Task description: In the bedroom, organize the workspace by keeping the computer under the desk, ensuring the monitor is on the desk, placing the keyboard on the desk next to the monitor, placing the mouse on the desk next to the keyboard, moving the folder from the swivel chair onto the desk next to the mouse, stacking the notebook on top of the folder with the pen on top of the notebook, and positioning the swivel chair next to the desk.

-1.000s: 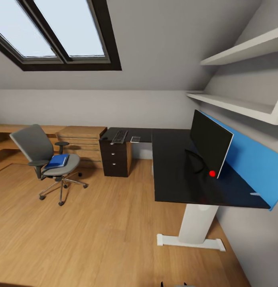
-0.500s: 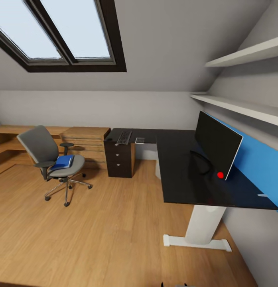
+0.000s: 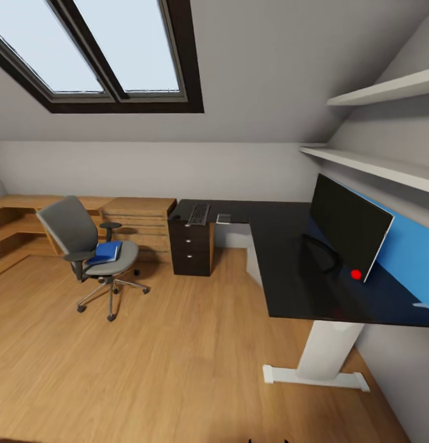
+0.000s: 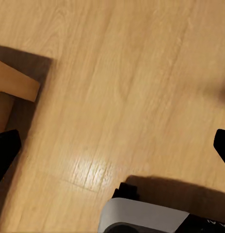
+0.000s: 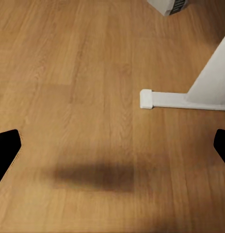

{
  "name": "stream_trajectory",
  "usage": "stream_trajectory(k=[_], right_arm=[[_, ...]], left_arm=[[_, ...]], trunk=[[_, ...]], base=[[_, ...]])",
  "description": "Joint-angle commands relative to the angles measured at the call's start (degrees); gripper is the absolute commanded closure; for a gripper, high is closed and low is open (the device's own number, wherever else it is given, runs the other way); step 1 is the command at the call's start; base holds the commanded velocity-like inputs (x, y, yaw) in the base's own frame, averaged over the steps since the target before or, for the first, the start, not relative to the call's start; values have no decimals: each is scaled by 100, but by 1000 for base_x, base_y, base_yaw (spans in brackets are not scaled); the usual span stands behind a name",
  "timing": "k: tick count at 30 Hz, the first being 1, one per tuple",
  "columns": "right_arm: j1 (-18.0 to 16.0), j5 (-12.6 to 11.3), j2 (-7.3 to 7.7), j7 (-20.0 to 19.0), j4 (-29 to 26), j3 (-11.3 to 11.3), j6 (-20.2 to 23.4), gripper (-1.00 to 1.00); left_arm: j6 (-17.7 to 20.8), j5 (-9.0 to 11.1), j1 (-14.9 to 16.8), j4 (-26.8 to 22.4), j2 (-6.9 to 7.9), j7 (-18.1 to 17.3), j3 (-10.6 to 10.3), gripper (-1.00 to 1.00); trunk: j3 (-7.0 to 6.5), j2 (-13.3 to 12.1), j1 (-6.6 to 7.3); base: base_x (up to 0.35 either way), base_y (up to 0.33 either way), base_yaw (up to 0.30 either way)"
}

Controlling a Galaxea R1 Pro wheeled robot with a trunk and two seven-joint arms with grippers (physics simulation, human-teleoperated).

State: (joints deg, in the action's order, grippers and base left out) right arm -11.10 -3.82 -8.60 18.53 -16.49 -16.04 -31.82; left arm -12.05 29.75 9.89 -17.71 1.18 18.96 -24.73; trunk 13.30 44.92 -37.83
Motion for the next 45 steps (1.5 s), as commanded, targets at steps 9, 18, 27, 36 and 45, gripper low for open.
stream_trajectory(k=[9, 18, 27, 36, 45], right_arm=[[-6, -49, 13, 37, 4, -49, -45, -100], [-6, -49, 16, 35, 4, -40, -58, -100], [-6, -53, 25, 28, 4, -40, -61, -100], [-6, -69, 17, 36, -2, -37, -53, -100], [-6, -59, 16, 37, -3, -40, -60, -100]], left_arm=[[-16, 43, 4, -4, 5, 29, -49, -100], [-15, 48, 4, -4, 5, 29, -37, -100], [-15, 47, 4, -4, 5, 29, -40, -100], [-16, 46, 4, -4, 5, 29, -40, -100], [-16, 46, 4, -4, 5, 29, -40, -100]], trunk=[[-154, -357, 195], [-298, -677, 371], [-296, -677, 371], [-295, -677, 371], [-295, -677, 371]], base=[[237, 239, 0], [264, 234, 0], [265, 234, -141], [266, 233, -16], [266, 228, -1]])
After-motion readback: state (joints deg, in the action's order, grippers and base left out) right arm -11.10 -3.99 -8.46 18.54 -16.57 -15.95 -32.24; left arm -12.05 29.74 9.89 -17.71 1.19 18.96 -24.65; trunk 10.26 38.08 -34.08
